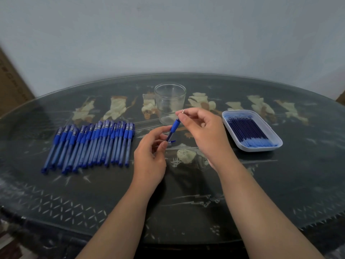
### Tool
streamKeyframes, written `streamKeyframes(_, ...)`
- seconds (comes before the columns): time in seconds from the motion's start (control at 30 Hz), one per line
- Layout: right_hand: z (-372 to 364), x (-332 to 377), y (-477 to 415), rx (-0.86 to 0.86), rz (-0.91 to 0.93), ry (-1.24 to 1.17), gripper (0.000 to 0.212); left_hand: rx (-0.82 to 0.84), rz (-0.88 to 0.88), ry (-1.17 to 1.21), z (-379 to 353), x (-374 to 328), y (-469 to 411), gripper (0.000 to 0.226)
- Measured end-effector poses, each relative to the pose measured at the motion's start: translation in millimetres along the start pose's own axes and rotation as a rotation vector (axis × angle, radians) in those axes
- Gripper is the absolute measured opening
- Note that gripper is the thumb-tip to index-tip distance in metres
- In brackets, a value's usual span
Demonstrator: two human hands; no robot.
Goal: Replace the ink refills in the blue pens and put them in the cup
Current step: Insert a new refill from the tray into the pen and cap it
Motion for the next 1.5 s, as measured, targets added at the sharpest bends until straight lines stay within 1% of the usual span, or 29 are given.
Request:
streamKeyframes(0.03,-1.2,-0.8,-0.4,-0.025,-0.008,0.01,0.007,0.002,-0.004,-0.003,-0.1,-0.2,0.0,0.049)
streamKeyframes(0.07,-2.3,-1.1,-0.3,-0.039,-0.02,0.006,0.013,0.002,-0.005,-0.004,-0.4,0.0,0.1,0.048)
streamKeyframes(0.13,-2.7,-2.4,-0.5,-0.011,-0.053,-0.038,0.022,-0.007,0.0,0.006,-0.4,1.0,0.2,0.049)
streamKeyframes(0.23,-1.5,-1.6,0.2,0.041,-0.048,-0.06,0.015,-0.006,0.001,0.0,0.1,1.0,-0.2,0.049)
streamKeyframes(0.3,-2.5,-1.6,-0.2,-0.008,-0.034,-0.031,0.009,0.001,-0.007,-0.014,0.0,0.6,-0.3,0.049)
streamKeyframes(0.37,-4.2,-2.4,-1.2,-0.058,-0.064,-0.018,0.016,0.005,-0.012,-0.024,-0.3,0.9,-0.4,0.048)
streamKeyframes(0.43,-4.4,-3.0,-1.0,-0.042,-0.078,-0.039,0.022,-0.002,-0.011,-0.019,-0.6,1.7,-0.4,0.047)
streamKeyframes(0.53,-4.2,-2.8,-0.4,0.0,-0.041,-0.064,0.011,-0.011,0.006,-0.018,-0.4,2.5,-0.9,0.049)
streamKeyframes(0.63,-5.0,-4.0,-2.8,-0.062,-0.016,-0.034,0.005,-0.005,0.01,-0.025,-0.5,2.4,-0.2,0.048)
streamKeyframes(0.7,-5.9,-4.9,-3.8,-0.088,-0.035,-0.027,0.006,-0.003,0.014,-0.028,-0.1,2.3,0.3,0.047)
streamKeyframes(0.8,-7.9,-8.2,-4.0,-0.062,-0.05,-0.055,0.011,-0.042,0.032,-0.02,1.9,0.1,0.4,0.049)
streamKeyframes(0.83,-8.9,-11.0,-5.3,-0.059,-0.05,-0.024,0.014,-0.072,0.05,-0.003,3.1,-0.7,0.2,0.049)
streamKeyframes(0.87,-9.9,-14.8,-7.5,-0.063,-0.033,0.075,0.018,-0.106,0.073,0.024,4.1,-1.2,0.0,0.049)
streamKeyframes(0.97,-18.2,-34.4,-13.5,0.008,0.03,0.555,0.038,-0.18,0.123,0.079,5.4,0.1,-0.2,0.045)
streamKeyframes(1.0,-22.0,-41.2,-14.4,0.047,0.053,0.661,0.044,-0.189,0.121,0.081,5.2,1.0,-0.4,0.045)
streamKeyframes(1.03,-25.5,-47.1,-14.5,0.079,0.087,0.728,0.047,-0.194,0.116,0.081,5.1,1.5,-0.6,0.045)
streamKeyframes(1.1,-30.7,-54.2,-14.5,0.11,0.174,0.807,0.046,-0.198,0.11,0.08,4.8,1.4,-1.0,0.045)
streamKeyframes(1.17,-32.1,-55.9,-14.9,0.088,0.213,0.832,0.041,-0.191,0.103,0.073,4.7,-0.2,-1.1,0.044)
streamKeyframes(1.23,-31.7,-53.6,-14.8,0.027,0.194,0.776,0.039,-0.181,0.092,0.066,5.1,-1.4,-0.8,0.044)
streamKeyframes(1.27,-30.0,-50.1,-13.8,-0.015,0.157,0.709,0.039,-0.175,0.09,0.064,5.3,-1.8,-0.6,0.044)
streamKeyframes(1.37,-16.1,-32.8,-11.4,-0.136,-0.007,0.378,0.042,-0.153,0.093,0.08,5.2,-3.0,0.0,0.046)
streamKeyframes(1.43,-5.3,-19.5,-9.1,-0.198,-0.031,0.156,0.043,-0.133,0.076,0.094,4.2,-4.3,0.2,0.048)
streamKeyframes(1.5,2.9,-8.0,-6.6,-0.234,-0.018,-0.01,0.04,-0.108,0.044,0.076,3.1,-4.9,0.4,0.05)
Point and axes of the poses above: each hand's wrist, its own y-axis away from the middle knuckle, its own z-axis out of the back of the hand, x = y × z, the point moved 1 cm from there along -y, towards the middle knuckle, and after that the axes turned 14 degrees about -z, right-handed, at the moved point
